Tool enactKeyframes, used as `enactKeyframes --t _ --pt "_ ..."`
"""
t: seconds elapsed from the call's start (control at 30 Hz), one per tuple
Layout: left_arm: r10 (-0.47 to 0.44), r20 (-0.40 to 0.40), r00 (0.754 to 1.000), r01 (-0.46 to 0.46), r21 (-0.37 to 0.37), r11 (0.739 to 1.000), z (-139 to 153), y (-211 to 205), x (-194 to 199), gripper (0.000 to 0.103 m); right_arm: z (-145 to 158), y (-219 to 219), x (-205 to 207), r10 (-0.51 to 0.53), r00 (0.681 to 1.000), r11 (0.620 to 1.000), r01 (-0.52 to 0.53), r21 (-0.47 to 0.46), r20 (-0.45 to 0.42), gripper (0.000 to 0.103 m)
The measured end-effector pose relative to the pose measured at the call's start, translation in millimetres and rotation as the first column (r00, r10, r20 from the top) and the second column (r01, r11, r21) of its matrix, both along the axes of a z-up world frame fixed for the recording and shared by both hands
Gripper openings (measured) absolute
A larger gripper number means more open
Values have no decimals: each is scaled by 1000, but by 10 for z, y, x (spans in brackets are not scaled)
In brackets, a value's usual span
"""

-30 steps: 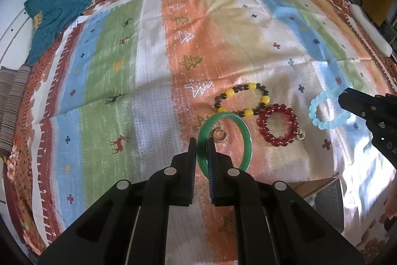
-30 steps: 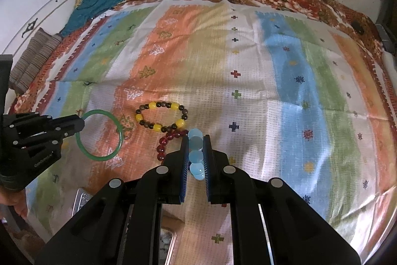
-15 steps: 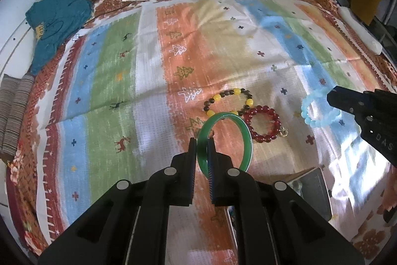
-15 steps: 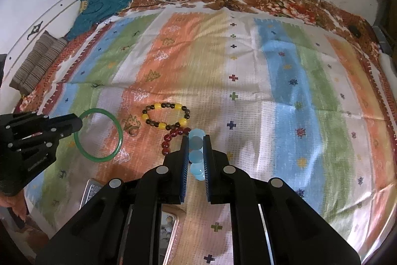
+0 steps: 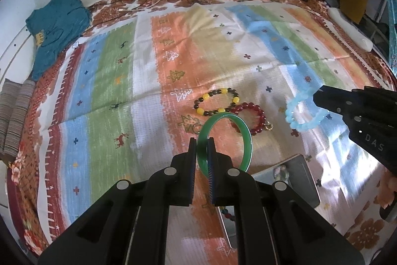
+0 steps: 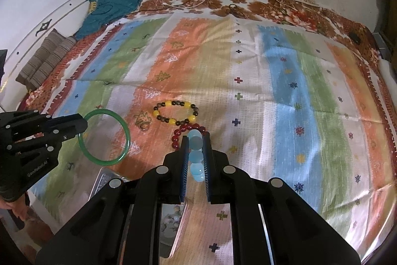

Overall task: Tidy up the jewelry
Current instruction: 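Lift the blue bracelet and green bangle and carry both toward the silver tin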

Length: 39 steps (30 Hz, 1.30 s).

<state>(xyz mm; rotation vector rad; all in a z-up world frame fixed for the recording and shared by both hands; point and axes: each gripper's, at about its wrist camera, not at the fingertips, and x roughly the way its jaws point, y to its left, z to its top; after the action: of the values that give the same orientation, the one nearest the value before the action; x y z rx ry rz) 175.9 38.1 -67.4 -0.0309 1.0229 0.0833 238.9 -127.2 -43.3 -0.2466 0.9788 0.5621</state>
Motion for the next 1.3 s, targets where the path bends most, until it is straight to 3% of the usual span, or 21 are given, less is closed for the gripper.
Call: enactKeyframes --t 0.8,1.07,1.17,1.23,1.27,1.3 --pt "-31 47 998 31 2 1000 107 -194 -490 8 162 -17 -622 84 996 996 -85 21 39 12" --pt "-30 41 999 31 -7 1000 83 -243 -598 8 112 -48 -702 90 996 996 -90 22 17 12" --pt "-34 -6 999 33 -53 998 16 -243 -598 10 69 -76 -697 73 997 997 -73 8 14 12" --pt "5 -14 1000 -6 -39 999 -5 -206 -594 12 57 -99 -677 53 999 999 -53 -1 12 21" --pt "17 -8 1000 -17 -17 1000 1 -194 -595 12 57 -117 -665 44 999 999 -44 -1 14 33" --pt "24 -6 1000 -24 -14 1000 3 -181 -596 12 55 -133 -650 34 999 999 -34 -4 14 35"
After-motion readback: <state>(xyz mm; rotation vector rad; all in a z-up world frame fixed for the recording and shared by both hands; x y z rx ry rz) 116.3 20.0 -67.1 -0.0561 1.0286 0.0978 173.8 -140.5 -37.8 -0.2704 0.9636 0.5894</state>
